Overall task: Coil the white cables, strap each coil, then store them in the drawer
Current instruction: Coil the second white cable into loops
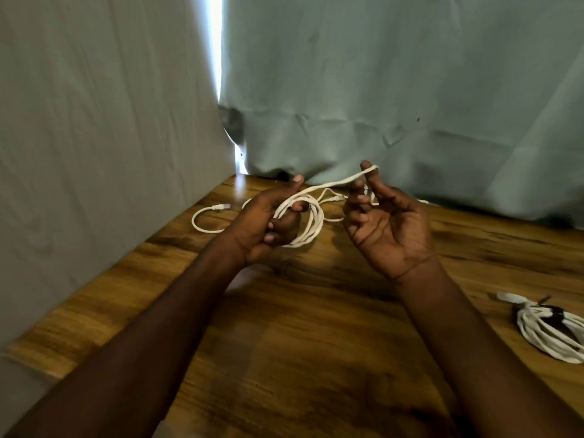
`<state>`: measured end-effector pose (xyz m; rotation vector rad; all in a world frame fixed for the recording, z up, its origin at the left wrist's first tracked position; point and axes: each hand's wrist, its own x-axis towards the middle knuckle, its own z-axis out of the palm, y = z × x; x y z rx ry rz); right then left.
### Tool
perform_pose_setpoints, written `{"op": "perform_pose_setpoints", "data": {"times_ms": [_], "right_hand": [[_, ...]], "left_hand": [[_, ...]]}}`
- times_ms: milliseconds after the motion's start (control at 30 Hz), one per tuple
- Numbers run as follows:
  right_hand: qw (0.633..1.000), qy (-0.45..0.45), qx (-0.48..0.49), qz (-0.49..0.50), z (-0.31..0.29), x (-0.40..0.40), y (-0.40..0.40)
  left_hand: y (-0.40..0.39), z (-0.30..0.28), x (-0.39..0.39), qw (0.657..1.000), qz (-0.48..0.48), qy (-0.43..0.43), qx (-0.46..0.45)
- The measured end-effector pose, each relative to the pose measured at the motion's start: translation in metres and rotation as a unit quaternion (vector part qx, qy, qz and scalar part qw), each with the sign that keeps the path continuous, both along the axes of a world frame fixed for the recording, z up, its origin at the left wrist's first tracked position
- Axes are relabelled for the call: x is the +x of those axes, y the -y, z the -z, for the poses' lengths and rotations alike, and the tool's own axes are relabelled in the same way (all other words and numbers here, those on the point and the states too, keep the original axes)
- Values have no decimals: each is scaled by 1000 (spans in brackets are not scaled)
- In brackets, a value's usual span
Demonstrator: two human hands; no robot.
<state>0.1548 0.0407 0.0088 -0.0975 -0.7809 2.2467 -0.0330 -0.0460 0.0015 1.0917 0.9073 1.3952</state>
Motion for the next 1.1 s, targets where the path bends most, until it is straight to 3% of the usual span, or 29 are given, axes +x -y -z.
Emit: {"op": "perform_pose_setpoints", "data": {"times_ms": [133, 233, 367, 467, 567, 600, 633, 700, 867, 933, 1033, 1100], "right_hand": [[998, 54, -20, 37, -1, -7, 5], [987, 151, -19, 49, 3, -11, 7], [921, 366, 45, 124, 11, -11, 10], [833, 406, 153, 342, 17, -19, 13], [653, 416, 411, 480, 20, -24, 16], [621, 410, 468, 477, 21, -25, 17], [624, 394, 496, 458, 21, -26, 20], [677, 375, 503, 384, 24, -29, 29], [763, 435, 447, 168, 37, -42, 47], [737, 449, 483, 147, 35, -45, 53], [665, 503, 545, 90, 23, -41, 64], [650, 516, 557, 25, 15, -35, 69]], "left_hand": [[3, 0, 4, 1000, 25, -16, -7], [8, -1, 7, 998, 55, -14, 14], [9, -3, 6, 997, 61, 33, 25], [8, -4, 7, 995, 71, 54, 32], [7, -7, 6, 990, 78, 109, 45], [6, -8, 4, 986, 74, 136, 55], [5, -9, 2, 982, 70, 163, 67], [3, -10, -4, 970, 51, 221, 92], [-3, -8, -19, 926, -32, 360, 110], [-4, -8, -18, 923, -70, 366, 93], [-7, -8, -12, 943, -145, 283, 95], [-8, -7, -5, 954, -160, 229, 106]]}}
